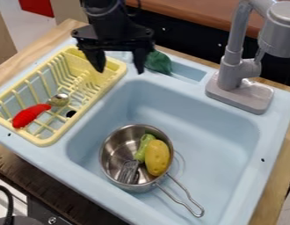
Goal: Put yellow object in silver pot
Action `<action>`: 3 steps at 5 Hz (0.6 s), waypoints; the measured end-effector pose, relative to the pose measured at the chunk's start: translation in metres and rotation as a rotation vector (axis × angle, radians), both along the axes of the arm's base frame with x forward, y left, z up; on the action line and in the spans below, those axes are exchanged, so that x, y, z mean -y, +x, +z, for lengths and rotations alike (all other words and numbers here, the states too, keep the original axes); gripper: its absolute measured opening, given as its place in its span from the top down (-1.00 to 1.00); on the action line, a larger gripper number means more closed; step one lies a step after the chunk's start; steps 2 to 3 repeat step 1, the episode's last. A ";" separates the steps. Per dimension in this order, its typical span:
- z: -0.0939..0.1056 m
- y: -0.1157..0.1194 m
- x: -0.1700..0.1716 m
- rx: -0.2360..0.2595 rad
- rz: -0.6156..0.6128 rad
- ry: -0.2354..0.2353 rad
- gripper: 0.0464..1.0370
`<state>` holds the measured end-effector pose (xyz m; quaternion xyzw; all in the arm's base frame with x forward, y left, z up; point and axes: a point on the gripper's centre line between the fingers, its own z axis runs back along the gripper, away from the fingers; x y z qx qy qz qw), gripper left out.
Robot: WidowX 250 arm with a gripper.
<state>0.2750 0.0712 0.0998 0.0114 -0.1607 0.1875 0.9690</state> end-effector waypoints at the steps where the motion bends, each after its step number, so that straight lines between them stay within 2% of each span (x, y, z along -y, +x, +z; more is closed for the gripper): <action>1: -0.005 -0.006 -0.021 -0.031 -0.018 0.048 -0.92; 3: -0.005 -0.006 -0.021 -0.031 -0.018 0.048 -0.92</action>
